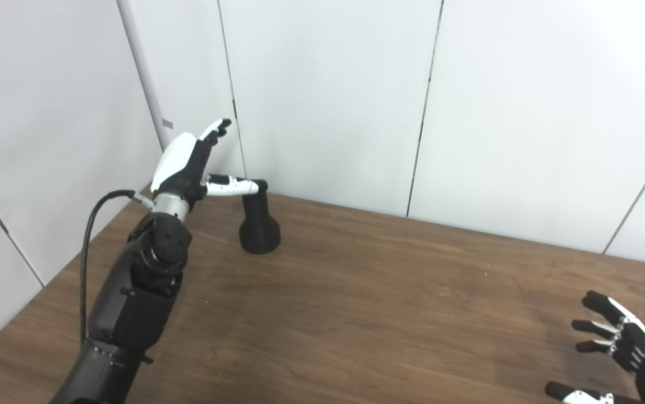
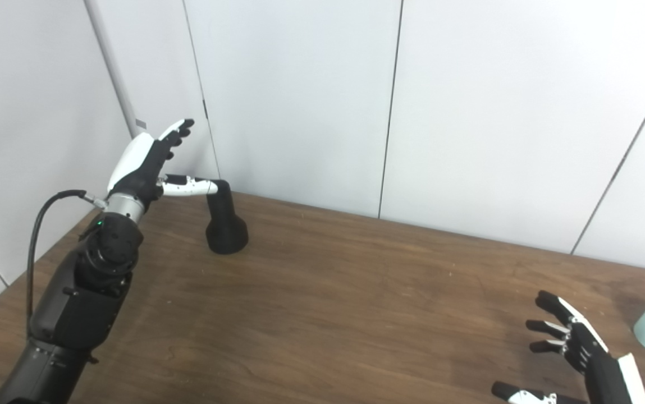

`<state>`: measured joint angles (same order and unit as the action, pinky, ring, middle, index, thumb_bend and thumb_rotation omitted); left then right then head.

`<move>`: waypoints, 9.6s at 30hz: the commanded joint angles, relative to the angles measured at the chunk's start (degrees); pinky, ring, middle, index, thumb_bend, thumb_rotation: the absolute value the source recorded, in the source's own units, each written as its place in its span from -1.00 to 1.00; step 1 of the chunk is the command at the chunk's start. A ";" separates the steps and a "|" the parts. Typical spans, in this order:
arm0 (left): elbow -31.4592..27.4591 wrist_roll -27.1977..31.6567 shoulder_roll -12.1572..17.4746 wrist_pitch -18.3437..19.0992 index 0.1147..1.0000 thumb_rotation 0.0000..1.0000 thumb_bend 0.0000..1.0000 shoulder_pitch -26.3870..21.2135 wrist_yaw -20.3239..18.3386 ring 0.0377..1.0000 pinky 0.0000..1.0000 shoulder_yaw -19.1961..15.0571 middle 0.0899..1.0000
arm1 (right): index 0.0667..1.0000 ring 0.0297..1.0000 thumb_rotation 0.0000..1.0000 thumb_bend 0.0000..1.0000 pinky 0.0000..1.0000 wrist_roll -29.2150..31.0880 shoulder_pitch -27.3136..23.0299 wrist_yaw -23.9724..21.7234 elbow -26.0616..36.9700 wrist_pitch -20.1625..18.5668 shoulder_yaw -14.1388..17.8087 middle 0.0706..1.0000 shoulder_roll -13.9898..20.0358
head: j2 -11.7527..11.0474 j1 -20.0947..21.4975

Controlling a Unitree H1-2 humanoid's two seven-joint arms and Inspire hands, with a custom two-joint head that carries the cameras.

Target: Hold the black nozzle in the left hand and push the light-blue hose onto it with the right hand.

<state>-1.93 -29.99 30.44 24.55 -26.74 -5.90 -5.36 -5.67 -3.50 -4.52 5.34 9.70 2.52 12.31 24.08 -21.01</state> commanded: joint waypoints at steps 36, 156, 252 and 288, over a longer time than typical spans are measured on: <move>14.94 -3.50 -0.26 2.16 0.79 -0.34 1.00 -2.98 -3.98 0.96 1.00 6.11 0.88 | 0.61 0.39 -0.88 0.53 0.12 1.12 -0.64 0.41 2.73 2.72 1.24 0.63 0.40 | 0.25 1.22; 10.12 3.05 -14.99 -28.97 -0.18 -1.00 0.05 -0.28 -11.27 0.21 1.00 31.98 -0.10 | 0.60 0.34 -0.75 0.45 0.10 -8.69 -0.77 3.07 14.34 -9.52 -1.11 0.60 -4.27 | 10.06 24.47; 20.18 0.36 -7.38 -39.13 -0.17 -1.00 0.05 2.58 -9.08 0.17 1.00 32.38 -0.12 | 0.58 0.67 -0.80 0.75 0.36 -39.44 -36.71 -21.41 -18.97 -34.24 -12.92 0.68 27.82 | 2.65 52.27; 16.59 0.46 -5.95 -36.17 -0.16 -1.00 0.05 2.89 -11.46 0.15 1.00 31.80 -0.14 | 0.39 0.23 -0.98 0.60 0.02 -37.06 -38.07 -14.57 -25.93 -31.29 -15.32 0.35 26.30 | 4.29 51.46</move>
<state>13.01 -26.80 21.35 -14.86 -26.26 -13.29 25.60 -42.80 -38.96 -20.55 -20.90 -22.57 -13.27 36.68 28.30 30.41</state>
